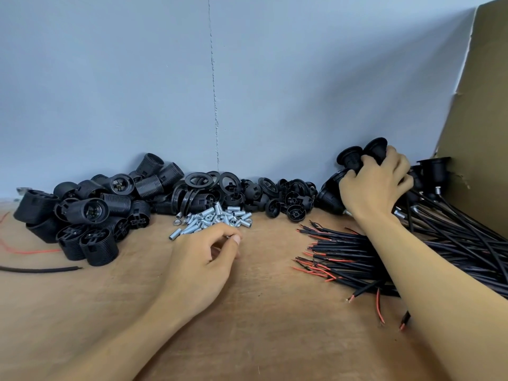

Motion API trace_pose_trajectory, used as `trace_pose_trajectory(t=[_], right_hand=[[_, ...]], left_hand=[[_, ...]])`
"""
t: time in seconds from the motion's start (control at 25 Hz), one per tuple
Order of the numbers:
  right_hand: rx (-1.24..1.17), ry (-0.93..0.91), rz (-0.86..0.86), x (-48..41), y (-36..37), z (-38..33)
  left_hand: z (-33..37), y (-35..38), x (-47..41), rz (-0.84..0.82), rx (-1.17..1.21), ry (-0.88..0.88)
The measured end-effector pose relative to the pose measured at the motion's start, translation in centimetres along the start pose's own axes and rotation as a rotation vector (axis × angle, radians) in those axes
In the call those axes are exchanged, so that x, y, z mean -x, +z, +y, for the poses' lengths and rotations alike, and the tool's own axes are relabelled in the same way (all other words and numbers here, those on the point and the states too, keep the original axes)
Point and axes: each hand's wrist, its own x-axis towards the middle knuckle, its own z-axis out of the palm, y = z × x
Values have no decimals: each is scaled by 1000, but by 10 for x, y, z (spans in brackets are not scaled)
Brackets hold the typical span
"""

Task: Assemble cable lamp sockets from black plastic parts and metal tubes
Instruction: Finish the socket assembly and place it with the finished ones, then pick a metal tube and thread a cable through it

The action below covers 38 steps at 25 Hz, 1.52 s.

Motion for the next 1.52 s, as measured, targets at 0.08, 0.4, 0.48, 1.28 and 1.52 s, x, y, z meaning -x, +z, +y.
trace_pose_trajectory(t=[0.08, 0.4, 0.48, 1.28, 1.52], right_hand=[[32, -33, -18, 2, 1, -2], [-2, -177, -109, 19, 2, -17], [-39, -188, -157, 22, 2, -20], [-283, -664, -618, 135, 0, -84], [-347, -588, -611, 130, 5, -80]], left_hand=[[1, 0, 0, -6, -10, -1], [5, -1, 0, -56, -40, 5], [6, -1, 0, -67, -42, 1], [-16, -12, -15, 79, -248, -149], [-22, -13, -18, 83, -342, -171]])
